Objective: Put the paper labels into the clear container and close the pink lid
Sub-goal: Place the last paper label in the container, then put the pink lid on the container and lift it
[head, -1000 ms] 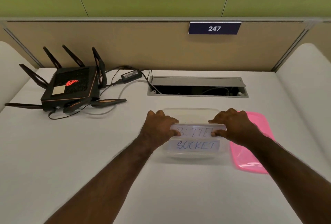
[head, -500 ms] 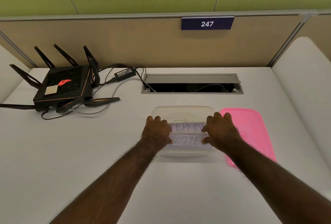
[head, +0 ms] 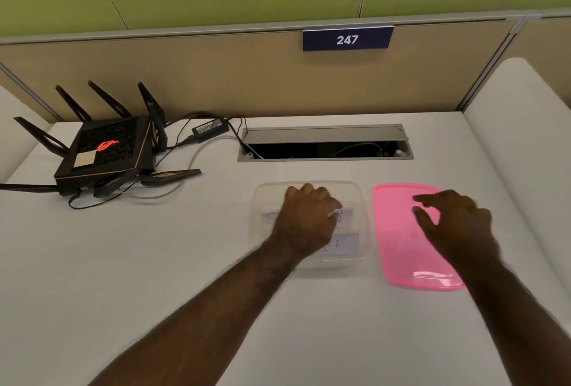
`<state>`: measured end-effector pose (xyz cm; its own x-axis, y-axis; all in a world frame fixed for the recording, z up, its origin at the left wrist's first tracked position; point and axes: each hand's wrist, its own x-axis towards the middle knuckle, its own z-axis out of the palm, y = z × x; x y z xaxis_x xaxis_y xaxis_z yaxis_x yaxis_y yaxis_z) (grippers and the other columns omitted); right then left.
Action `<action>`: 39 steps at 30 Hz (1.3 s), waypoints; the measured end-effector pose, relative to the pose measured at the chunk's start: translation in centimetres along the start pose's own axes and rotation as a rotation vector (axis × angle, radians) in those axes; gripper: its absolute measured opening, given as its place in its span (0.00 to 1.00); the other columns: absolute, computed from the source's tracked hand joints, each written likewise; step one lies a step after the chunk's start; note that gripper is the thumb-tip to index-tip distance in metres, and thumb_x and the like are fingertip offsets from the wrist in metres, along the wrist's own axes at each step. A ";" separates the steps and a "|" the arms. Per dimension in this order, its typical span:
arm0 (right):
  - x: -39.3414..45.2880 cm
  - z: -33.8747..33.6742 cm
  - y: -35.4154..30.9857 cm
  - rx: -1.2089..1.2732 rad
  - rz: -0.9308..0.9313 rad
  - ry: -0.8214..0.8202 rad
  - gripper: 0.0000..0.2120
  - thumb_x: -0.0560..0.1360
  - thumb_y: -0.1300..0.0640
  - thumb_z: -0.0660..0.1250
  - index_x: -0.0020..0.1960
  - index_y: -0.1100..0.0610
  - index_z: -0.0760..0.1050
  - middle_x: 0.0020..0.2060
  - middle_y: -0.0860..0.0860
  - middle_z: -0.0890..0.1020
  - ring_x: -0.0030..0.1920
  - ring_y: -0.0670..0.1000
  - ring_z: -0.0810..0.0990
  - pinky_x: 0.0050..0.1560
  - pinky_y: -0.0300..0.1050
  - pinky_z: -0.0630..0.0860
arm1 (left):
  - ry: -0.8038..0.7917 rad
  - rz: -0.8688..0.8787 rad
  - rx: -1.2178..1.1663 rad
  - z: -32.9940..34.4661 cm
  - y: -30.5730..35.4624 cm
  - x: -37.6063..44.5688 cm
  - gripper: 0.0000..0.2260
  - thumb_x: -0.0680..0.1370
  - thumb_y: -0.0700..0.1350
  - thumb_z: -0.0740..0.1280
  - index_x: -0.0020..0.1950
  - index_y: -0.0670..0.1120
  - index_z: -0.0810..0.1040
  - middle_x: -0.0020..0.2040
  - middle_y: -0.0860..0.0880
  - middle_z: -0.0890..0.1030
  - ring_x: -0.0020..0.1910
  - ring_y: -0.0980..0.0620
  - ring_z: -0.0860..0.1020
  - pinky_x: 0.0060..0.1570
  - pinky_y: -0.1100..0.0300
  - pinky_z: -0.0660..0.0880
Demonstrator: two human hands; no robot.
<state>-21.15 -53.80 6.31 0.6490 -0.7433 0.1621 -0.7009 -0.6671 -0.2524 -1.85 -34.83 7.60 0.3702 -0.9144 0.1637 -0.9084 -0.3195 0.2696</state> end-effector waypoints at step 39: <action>0.4 -2.7 4.2 0.894 0.467 -0.128 0.30 0.75 0.48 0.68 0.74 0.52 0.63 0.67 0.55 0.75 0.57 0.53 0.77 0.50 0.48 0.75 | 0.006 -0.375 -1.181 -0.6 6.7 -0.7 0.05 0.76 0.38 0.70 0.45 0.43 0.74 0.39 0.46 0.80 0.35 0.48 0.84 0.38 0.54 0.80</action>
<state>-24.60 -57.08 7.85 0.4302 -0.8741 -0.2256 -0.4488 0.0097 -0.8936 -8.11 -36.15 9.85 0.5730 -0.8128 -0.1050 -0.0157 -0.1390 0.9902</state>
